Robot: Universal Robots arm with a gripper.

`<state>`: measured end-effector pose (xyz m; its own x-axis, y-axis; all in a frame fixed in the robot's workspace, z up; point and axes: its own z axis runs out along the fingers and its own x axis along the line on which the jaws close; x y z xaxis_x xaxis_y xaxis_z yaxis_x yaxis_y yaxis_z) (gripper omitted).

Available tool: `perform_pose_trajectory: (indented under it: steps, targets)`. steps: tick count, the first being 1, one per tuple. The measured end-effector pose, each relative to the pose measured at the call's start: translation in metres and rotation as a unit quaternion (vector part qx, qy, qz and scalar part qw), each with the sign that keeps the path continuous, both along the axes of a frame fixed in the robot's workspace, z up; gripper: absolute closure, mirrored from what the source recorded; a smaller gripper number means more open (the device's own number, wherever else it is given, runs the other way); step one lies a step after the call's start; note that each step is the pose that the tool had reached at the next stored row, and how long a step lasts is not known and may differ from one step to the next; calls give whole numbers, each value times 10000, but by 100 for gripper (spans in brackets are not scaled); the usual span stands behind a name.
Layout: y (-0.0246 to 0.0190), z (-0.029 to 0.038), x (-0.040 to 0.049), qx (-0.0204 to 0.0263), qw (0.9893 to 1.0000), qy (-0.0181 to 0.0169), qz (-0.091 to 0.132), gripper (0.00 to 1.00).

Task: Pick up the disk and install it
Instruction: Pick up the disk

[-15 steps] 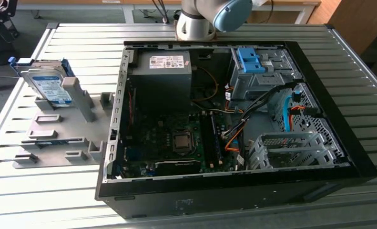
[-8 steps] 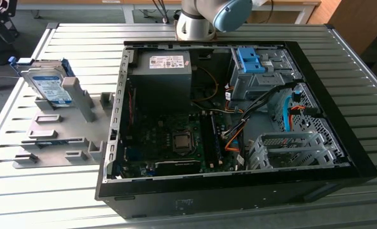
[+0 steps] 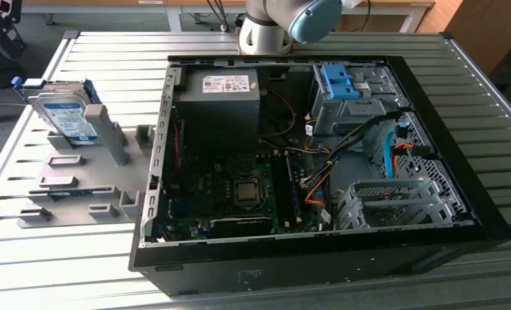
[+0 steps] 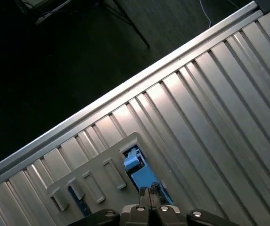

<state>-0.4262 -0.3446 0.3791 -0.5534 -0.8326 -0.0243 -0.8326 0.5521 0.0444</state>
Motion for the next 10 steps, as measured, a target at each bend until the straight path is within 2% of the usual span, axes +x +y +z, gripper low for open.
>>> perform_pose_trajectory:
  steps: [2,5,8,10]
  targets:
    - [0,-7,0,0,9998,-1,188,89]
    - [0,-17,0,0,9990,0,458,89]
    - [0,-28,0,0,9974,0,727,89]
    - [0,-38,0,0,9958,-1,915,89]
